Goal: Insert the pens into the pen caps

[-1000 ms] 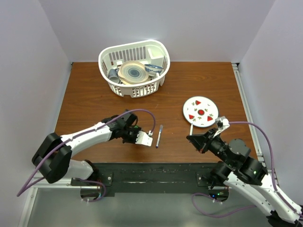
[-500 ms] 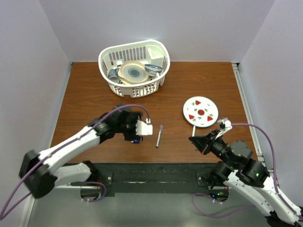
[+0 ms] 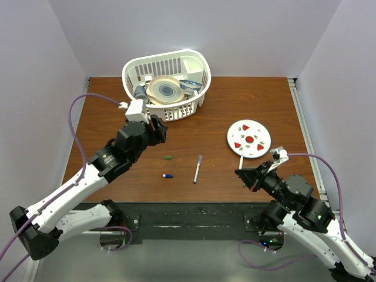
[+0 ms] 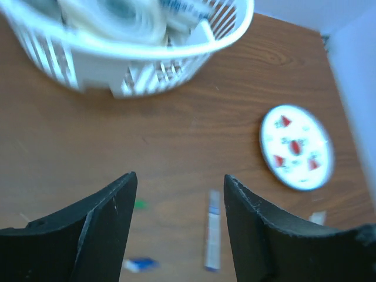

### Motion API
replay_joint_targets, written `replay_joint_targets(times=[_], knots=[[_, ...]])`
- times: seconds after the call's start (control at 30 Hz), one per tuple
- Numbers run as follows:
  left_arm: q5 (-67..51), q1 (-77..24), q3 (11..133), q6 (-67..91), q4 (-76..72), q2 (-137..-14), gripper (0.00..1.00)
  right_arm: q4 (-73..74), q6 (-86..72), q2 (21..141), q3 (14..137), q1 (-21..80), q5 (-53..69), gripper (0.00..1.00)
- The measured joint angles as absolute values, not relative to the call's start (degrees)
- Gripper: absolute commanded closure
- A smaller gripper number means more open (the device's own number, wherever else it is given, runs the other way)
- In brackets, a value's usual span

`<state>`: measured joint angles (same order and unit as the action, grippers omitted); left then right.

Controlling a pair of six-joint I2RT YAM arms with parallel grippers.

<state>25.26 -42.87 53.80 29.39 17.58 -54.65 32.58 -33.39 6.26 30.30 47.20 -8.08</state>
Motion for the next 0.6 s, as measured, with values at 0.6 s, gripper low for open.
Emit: replay_joint_targets(times=[0.6], knots=[[13.06, -43.31, 48.49, 110.08, 45.01, -73.34, 0.51, 33.26, -34.11, 3.44, 29.87, 47.2, -8.29, 1.0]])
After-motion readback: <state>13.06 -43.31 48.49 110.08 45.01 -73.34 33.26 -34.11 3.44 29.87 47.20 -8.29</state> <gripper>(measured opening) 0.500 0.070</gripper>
